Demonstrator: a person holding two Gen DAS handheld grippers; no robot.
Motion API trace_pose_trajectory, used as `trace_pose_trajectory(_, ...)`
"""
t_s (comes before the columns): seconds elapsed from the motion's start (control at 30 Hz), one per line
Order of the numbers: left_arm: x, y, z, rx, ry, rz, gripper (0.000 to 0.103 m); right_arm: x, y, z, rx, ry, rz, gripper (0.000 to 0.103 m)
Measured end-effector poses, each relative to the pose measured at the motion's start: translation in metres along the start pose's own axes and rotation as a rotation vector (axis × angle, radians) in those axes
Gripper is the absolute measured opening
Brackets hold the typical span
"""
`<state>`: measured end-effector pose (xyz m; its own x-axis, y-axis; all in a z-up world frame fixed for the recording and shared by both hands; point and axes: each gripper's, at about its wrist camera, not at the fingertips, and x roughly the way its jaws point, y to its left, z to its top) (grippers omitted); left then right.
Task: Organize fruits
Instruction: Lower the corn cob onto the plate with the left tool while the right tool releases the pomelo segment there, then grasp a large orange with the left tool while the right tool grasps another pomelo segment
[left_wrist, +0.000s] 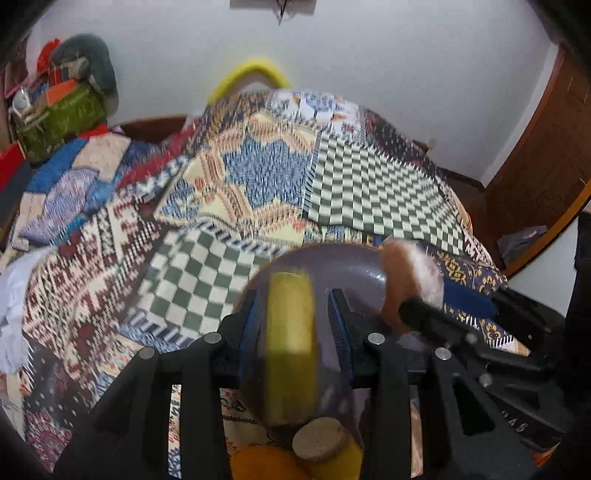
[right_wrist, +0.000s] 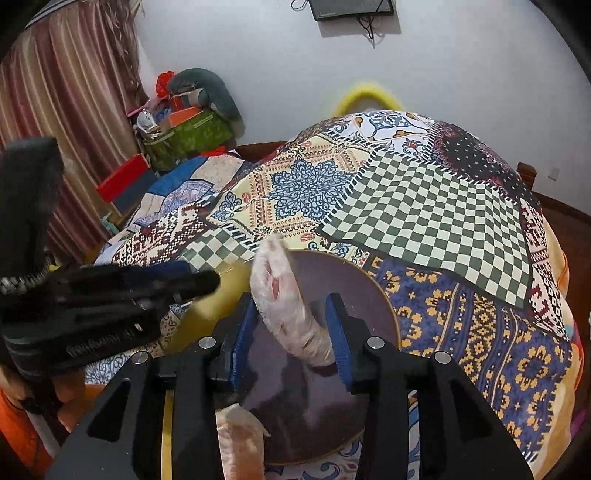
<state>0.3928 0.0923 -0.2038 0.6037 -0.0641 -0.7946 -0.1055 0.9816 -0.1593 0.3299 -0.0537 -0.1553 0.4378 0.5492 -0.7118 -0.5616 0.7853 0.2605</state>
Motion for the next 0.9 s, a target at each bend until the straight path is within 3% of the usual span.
trace_pose_trajectory(0.4,-0.03,0.0,-0.007,0.007,-0.051,0.017,0.037,-0.034,0.001,-0.006,0.004,-0.053,-0.019,0.041)
trace_pose_trajectory(0.9,-0.102,0.001,-0.04,0.023,-0.112,0.017,0.037,-0.078,0.017,-0.034,-0.007,-0.082,-0.043,0.046)
